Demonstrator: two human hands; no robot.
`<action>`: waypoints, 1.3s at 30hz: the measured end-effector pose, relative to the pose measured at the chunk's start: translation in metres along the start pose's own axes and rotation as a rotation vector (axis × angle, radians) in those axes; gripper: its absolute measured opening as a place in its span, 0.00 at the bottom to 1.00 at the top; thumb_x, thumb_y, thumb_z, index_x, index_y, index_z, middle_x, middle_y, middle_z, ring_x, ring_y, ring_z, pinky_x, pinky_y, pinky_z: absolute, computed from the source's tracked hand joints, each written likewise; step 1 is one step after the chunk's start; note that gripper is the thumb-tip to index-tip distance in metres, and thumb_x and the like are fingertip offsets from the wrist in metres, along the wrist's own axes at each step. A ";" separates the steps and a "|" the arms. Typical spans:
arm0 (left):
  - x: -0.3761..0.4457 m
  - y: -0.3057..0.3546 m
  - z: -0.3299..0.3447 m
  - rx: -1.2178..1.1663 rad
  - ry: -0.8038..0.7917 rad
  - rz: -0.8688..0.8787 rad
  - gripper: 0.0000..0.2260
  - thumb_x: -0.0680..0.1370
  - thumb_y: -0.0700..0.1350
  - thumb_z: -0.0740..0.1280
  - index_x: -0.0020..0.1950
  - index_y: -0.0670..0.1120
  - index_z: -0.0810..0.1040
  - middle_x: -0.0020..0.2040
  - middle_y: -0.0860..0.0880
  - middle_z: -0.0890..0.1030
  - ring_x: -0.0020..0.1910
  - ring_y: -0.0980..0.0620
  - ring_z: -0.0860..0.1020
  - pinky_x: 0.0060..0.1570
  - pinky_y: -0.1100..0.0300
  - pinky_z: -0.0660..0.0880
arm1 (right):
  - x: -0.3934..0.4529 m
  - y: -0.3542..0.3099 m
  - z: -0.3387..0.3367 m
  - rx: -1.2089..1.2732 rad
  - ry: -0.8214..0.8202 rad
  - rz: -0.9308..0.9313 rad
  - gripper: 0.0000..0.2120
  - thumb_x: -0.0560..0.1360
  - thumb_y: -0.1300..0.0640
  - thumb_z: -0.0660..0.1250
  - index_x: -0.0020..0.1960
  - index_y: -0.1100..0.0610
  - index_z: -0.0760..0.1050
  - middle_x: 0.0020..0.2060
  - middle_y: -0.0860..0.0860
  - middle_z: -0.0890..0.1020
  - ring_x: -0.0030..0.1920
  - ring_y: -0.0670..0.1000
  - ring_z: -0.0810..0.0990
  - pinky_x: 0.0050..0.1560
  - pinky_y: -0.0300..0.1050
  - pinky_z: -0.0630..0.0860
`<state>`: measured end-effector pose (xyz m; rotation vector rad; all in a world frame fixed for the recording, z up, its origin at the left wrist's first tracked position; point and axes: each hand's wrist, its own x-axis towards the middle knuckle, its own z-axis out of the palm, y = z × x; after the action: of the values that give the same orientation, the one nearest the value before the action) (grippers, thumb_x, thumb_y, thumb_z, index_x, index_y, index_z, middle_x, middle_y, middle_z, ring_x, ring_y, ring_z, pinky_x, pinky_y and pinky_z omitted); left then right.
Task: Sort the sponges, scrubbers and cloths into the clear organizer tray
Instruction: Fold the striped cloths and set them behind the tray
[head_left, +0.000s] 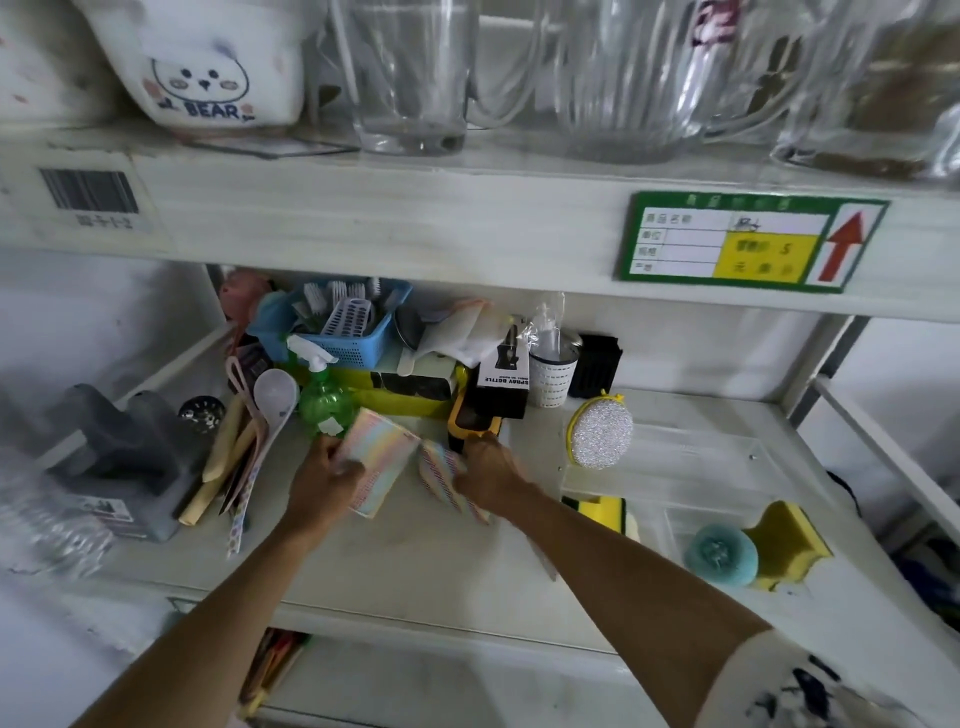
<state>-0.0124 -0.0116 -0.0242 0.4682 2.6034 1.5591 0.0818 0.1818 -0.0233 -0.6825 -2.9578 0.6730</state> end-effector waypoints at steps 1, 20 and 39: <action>0.000 0.007 0.000 0.011 0.073 0.036 0.09 0.73 0.37 0.66 0.51 0.40 0.70 0.46 0.42 0.76 0.46 0.40 0.76 0.36 0.57 0.67 | -0.002 0.000 -0.007 0.015 0.012 -0.020 0.17 0.70 0.58 0.68 0.57 0.62 0.73 0.54 0.61 0.79 0.54 0.62 0.79 0.51 0.49 0.77; -0.010 0.205 0.139 0.055 -0.091 0.576 0.12 0.74 0.36 0.63 0.57 0.38 0.73 0.55 0.38 0.78 0.53 0.41 0.77 0.49 0.53 0.73 | -0.075 0.129 -0.146 -0.006 0.406 -0.058 0.13 0.69 0.57 0.66 0.53 0.57 0.75 0.50 0.54 0.80 0.50 0.57 0.78 0.49 0.47 0.71; -0.037 0.246 0.317 0.167 -0.505 0.482 0.10 0.73 0.35 0.66 0.52 0.42 0.81 0.52 0.42 0.84 0.52 0.44 0.81 0.51 0.55 0.77 | -0.101 0.262 -0.168 -0.054 0.324 0.289 0.15 0.76 0.49 0.63 0.58 0.55 0.78 0.54 0.57 0.77 0.54 0.58 0.77 0.53 0.53 0.76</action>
<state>0.1456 0.3541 0.0336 1.3827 2.3216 1.1064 0.3014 0.4191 0.0253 -1.1199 -2.6133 0.4444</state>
